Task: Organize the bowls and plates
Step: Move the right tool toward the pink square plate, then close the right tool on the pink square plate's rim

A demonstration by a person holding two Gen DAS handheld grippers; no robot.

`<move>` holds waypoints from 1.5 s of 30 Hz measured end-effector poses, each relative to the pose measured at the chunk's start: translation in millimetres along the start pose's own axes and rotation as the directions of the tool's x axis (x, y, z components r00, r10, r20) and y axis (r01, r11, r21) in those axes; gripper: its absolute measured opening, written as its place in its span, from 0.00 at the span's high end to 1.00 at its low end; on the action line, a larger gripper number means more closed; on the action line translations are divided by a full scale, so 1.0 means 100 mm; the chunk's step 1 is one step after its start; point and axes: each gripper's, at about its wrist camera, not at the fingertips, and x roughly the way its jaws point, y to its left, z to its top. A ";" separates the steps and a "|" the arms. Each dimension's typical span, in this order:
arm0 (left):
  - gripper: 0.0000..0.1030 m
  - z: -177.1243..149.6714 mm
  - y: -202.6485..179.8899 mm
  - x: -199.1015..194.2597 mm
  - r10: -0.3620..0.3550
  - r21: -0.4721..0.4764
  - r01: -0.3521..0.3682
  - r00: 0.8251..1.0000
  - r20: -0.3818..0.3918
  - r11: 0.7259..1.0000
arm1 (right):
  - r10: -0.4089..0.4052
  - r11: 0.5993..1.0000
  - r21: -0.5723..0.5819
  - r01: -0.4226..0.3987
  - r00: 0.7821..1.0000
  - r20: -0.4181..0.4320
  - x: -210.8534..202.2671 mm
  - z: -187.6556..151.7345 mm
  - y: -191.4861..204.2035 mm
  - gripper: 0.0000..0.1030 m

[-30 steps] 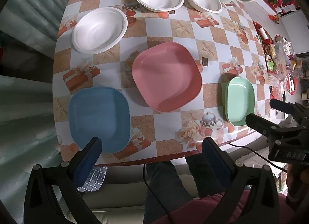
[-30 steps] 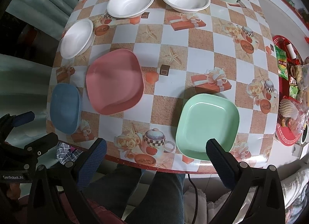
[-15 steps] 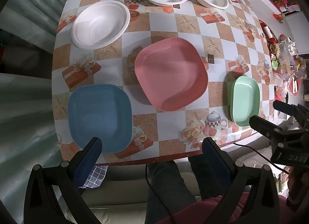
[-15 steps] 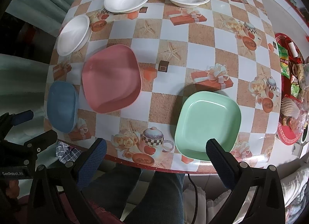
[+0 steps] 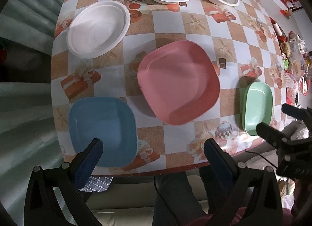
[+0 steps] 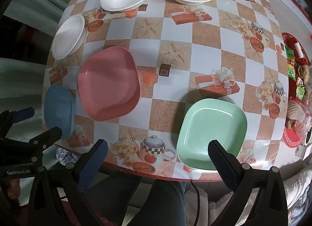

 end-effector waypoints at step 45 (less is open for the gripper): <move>0.00 0.87 -0.30 1.05 0.037 0.058 -0.034 0.997 -0.061 0.998 | 0.030 1.000 0.004 -0.029 0.996 -0.079 0.75 1.11 0.10 0.00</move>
